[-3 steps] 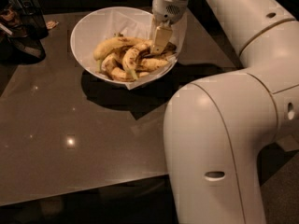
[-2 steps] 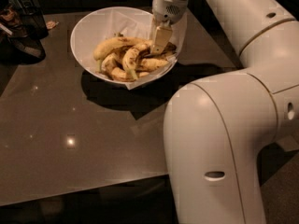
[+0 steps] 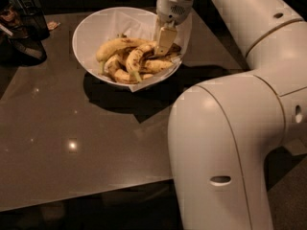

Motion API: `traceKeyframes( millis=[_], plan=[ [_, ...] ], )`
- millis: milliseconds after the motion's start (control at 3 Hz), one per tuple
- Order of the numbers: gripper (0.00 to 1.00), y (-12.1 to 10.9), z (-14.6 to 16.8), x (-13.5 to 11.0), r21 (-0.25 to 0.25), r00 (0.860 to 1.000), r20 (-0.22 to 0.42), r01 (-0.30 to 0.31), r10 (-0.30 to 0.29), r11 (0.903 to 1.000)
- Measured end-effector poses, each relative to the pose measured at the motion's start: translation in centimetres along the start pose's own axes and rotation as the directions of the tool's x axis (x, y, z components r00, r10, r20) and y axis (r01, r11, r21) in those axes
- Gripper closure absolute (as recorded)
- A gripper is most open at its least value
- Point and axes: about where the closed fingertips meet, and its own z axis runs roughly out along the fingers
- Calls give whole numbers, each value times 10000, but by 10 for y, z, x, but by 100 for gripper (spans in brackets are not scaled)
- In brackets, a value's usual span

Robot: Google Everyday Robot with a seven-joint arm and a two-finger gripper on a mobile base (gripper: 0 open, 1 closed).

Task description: Pick banana from white bowl

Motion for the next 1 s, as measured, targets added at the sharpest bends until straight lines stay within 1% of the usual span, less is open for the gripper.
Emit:
traceKeyframes(
  millis=[333, 667, 1000],
  plan=[
    [100, 7, -38, -13, 869, 9996, 188, 186, -203, 9960],
    [100, 18, -81, -23, 1695, 9983, 423, 327, -405, 9850],
    [100, 14, -81, -27, 1859, 9971, 578, 371, -486, 9819]
  ],
)
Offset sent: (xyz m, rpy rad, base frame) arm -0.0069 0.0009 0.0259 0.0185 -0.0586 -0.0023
